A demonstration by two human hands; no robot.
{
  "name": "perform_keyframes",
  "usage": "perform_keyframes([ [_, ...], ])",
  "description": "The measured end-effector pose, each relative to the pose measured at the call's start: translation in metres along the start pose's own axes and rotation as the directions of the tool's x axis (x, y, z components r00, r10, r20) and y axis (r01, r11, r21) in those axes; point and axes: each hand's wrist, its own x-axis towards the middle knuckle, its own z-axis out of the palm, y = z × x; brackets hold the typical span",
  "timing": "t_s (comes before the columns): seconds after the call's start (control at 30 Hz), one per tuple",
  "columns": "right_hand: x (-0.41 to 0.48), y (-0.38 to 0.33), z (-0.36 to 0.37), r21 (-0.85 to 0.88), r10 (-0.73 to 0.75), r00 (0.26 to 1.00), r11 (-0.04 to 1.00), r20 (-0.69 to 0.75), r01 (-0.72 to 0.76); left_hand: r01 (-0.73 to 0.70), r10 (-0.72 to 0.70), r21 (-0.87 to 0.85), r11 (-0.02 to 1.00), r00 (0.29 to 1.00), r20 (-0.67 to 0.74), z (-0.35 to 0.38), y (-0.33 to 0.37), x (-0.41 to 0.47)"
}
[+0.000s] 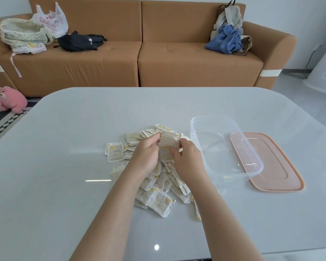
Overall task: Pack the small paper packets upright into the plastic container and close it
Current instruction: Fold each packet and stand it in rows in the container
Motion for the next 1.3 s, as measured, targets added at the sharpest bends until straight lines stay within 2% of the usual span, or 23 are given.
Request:
perform_keyframes([
  [0.1, 0.001, 0.001, 0.001, 0.053, 0.003, 1.0, 0.999, -0.026, -0.002, 0.035, -0.034, -0.061, 0.998, 0.999, 0.005, -0.001, 0.003, -0.002],
  [0.17, 0.003, 0.0, 0.0, 0.078, -0.003, 0.999, 0.997, -0.054, 0.007, 0.049, -0.05, -0.174, 0.984, 0.999, -0.002, -0.001, 0.012, -0.006],
  [0.33, 0.002, 0.006, 0.004, 0.072, 0.015, 0.999, 0.997, -0.036, -0.013, 0.104, -0.067, -0.457, 0.883, 0.993, 0.097, 0.003, 0.019, -0.01],
  [0.4, 0.001, 0.004, 0.001, 0.085, -0.004, 0.998, 0.996, -0.063, 0.01, 0.107, -0.084, -0.508, 0.854, 0.994, 0.068, 0.002, 0.019, -0.01],
  [0.47, 0.002, -0.002, -0.006, 0.085, -0.047, 0.994, 0.995, -0.1, 0.055, 0.088, -0.115, -0.519, 0.85, 0.993, -0.02, -0.003, 0.019, -0.008],
  [0.53, 0.005, -0.007, -0.019, 0.092, -0.07, 0.984, 0.992, -0.162, 0.085, 0.076, -0.146, -0.443, 0.893, 0.981, -0.126, -0.01, 0.017, -0.006],
  [0.6, 0.013, -0.009, -0.035, 0.082, -0.072, 0.969, 0.992, -0.236, 0.094, 0.061, -0.126, -0.278, 0.959, 0.967, -0.22, -0.016, 0.014, -0.005],
  [0.67, 0.027, -0.002, -0.052, 0.017, -0.066, 0.951, 0.997, -0.301, 0.075, 0.042, -0.073, -0.113, 0.993, 0.954, -0.29, -0.02, 0.011, -0.006],
  [0.77, 0.055, 0.014, -0.074, -0.136, -0.028, 0.945, 0.991, -0.325, -0.018, 0.043, -0.022, 0.056, 0.998, 0.943, -0.332, -0.023, 0.007, -0.008],
  [0.9, 0.087, 0.032, -0.086, -0.407, 0.084, 0.968, 0.896, -0.235, -0.177, 0.052, 0.005, 0.168, 0.984, 0.946, -0.323, -0.025, 0.005, -0.01],
  [1.07, 0.101, 0.045, -0.063, -0.557, 0.161, 0.982, 0.809, -0.103, -0.19, 0.053, 0.012, 0.188, 0.981, 0.944, -0.329, -0.026, 0.002, -0.009],
  [1.17, 0.104, 0.048, -0.052, -0.545, 0.22, 0.975, 0.815, -0.027, -0.199, 0.054, 0.019, 0.214, 0.975, 0.945, -0.326, -0.026, -0.001, -0.009],
  [1.3, 0.104, 0.047, -0.055, -0.346, 0.306, 0.948, 0.902, 0.084, -0.26, 0.056, 0.037, 0.276, 0.96, 0.946, -0.322, -0.024, -0.003, -0.008],
])
